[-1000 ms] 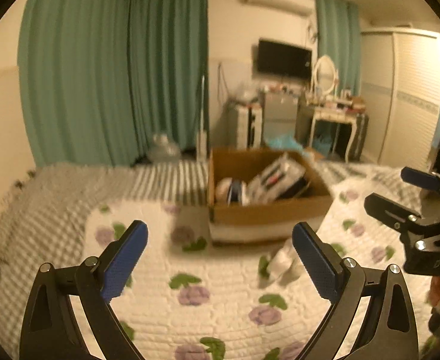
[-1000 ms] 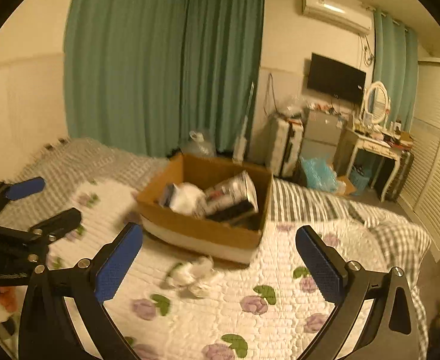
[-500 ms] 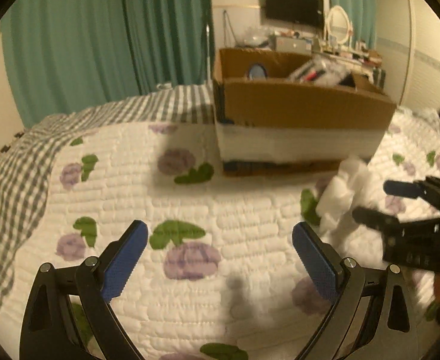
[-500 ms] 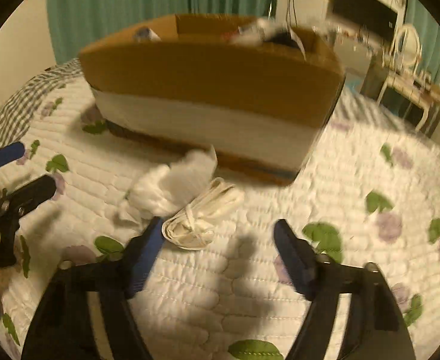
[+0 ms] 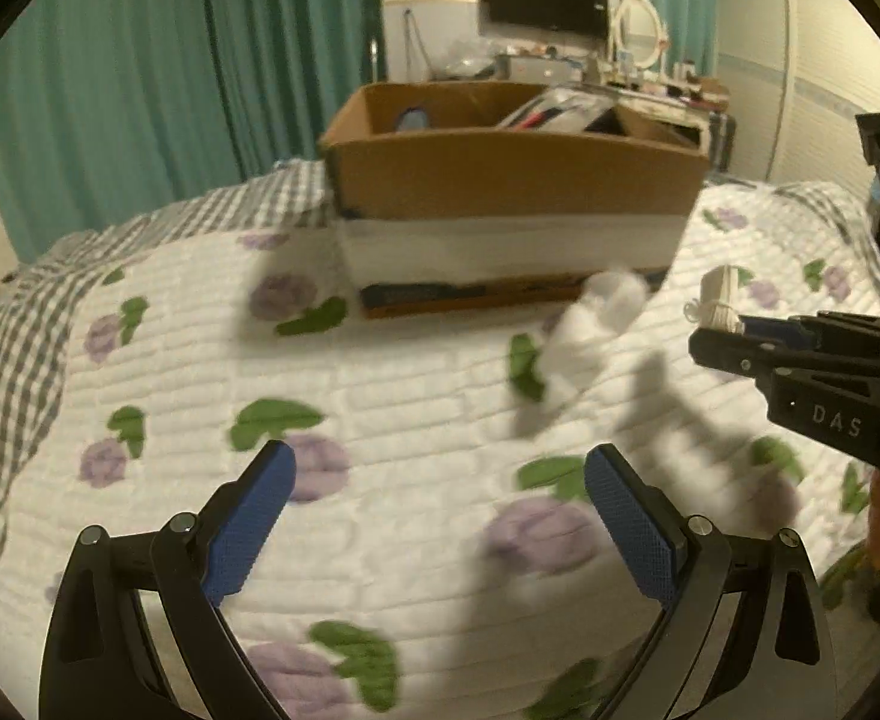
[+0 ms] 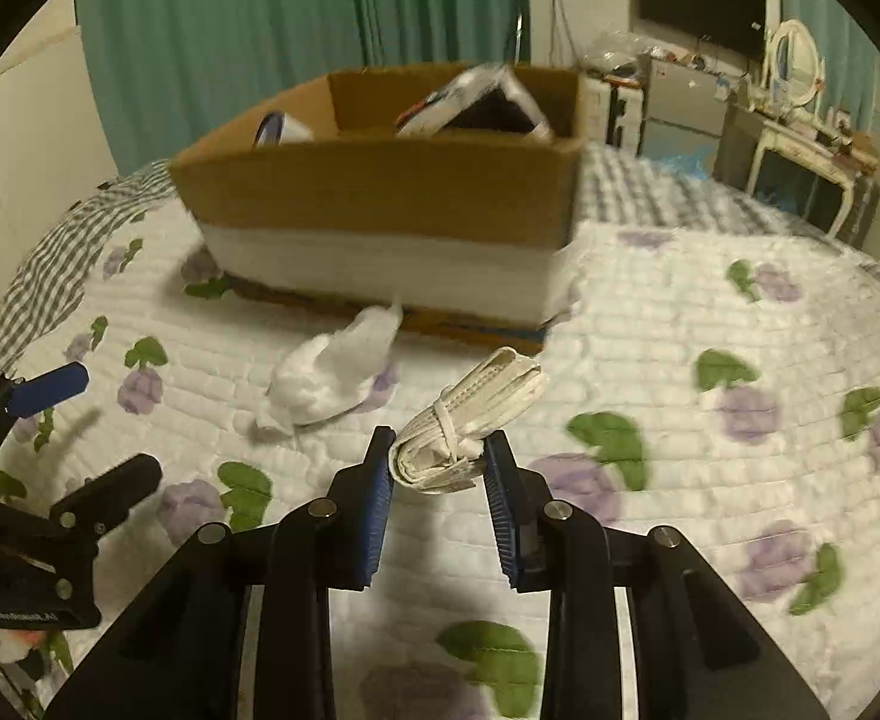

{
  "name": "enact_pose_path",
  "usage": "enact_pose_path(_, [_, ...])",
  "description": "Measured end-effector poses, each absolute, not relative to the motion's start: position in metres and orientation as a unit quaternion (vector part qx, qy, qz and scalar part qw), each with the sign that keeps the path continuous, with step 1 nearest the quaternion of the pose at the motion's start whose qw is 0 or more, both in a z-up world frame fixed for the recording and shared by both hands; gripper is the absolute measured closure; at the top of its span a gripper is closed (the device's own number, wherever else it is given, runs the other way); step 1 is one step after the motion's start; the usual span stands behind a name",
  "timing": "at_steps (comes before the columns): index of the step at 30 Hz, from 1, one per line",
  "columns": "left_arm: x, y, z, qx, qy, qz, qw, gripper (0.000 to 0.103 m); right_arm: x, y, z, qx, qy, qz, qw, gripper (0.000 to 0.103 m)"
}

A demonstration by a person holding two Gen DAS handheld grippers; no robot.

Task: Organize soft objects
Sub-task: 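Grasp the white cable bundle with the right gripper while the left gripper grasps white tissue, then carry the cable and tissue into the box and release both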

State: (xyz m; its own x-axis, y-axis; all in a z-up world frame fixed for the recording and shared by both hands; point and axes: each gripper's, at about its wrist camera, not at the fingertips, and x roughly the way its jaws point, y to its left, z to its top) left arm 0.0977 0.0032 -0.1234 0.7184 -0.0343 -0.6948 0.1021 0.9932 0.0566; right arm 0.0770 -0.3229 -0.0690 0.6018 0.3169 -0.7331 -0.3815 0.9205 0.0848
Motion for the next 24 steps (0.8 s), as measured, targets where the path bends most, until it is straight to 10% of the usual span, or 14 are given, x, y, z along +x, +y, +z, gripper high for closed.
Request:
enact_pose_path(9, [0.146, -0.049, -0.129, 0.049, 0.384, -0.057, 0.92, 0.008, 0.104, -0.333, -0.054, -0.092, 0.387, 0.196, 0.896, 0.074])
enact_pose_path(18, [0.187, -0.071, -0.158, 0.045, 0.414, -0.074, 0.906, 0.06, 0.123, -0.35, -0.065, -0.073, 0.411, 0.188, 0.889, 0.074])
enact_pose_path(24, [0.177, -0.07, -0.146, 0.046, 0.406, -0.088, 0.908, 0.065, 0.112, -0.346, -0.063, -0.072, 0.405, 0.189, 0.892, 0.074])
